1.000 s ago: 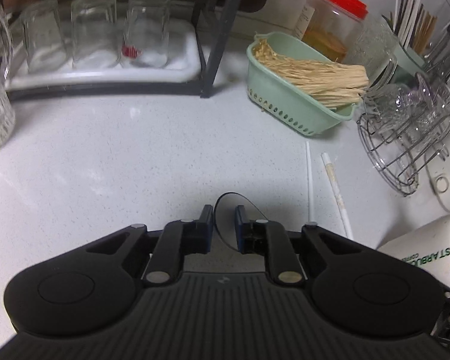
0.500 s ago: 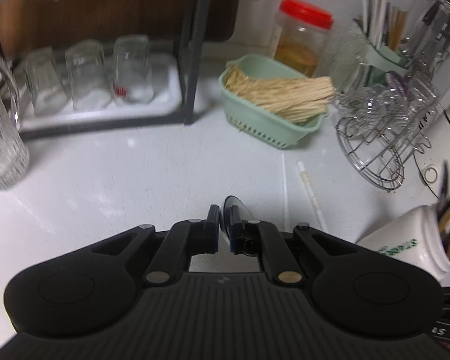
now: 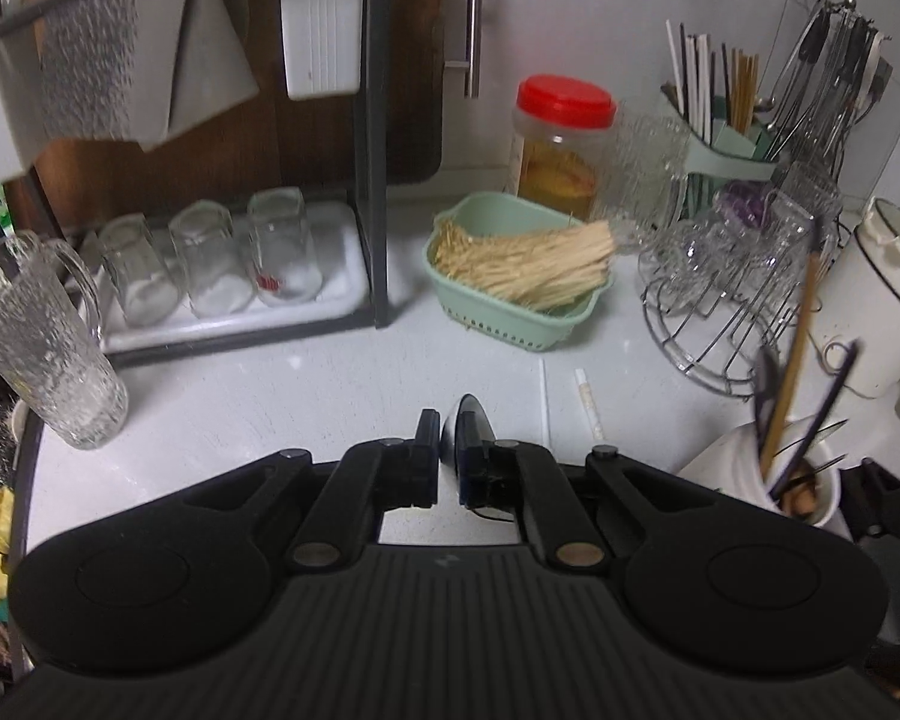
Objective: Organize utensils
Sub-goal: 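Lift the white spoon with the left gripper and carry it over the mug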
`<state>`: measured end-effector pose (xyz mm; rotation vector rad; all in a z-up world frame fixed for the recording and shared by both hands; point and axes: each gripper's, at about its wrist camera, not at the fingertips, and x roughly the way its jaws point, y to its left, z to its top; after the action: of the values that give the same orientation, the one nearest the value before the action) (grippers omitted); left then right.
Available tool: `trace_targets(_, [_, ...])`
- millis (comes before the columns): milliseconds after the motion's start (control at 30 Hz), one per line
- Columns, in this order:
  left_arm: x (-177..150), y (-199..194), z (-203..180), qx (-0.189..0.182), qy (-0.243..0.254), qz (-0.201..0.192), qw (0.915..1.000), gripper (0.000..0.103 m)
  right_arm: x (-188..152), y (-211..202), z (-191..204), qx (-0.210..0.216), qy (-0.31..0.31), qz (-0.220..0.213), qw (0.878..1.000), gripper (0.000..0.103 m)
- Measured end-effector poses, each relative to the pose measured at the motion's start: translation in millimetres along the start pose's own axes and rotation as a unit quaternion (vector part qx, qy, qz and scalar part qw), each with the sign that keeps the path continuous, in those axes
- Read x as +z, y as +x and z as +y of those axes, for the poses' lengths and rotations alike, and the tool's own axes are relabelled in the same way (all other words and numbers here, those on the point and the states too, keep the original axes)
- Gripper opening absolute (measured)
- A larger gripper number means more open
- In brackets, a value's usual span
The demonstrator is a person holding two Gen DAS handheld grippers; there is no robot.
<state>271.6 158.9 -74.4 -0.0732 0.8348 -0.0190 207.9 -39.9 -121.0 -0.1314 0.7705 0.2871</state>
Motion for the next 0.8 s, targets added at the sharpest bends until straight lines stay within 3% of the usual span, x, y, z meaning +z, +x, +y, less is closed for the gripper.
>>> trace_targets(800, [49,-126,-15,-0.007,0.006,-0.106,0.9943,0.006,4,6,5,0.011,-0.01,-0.004,1.0,0.091])
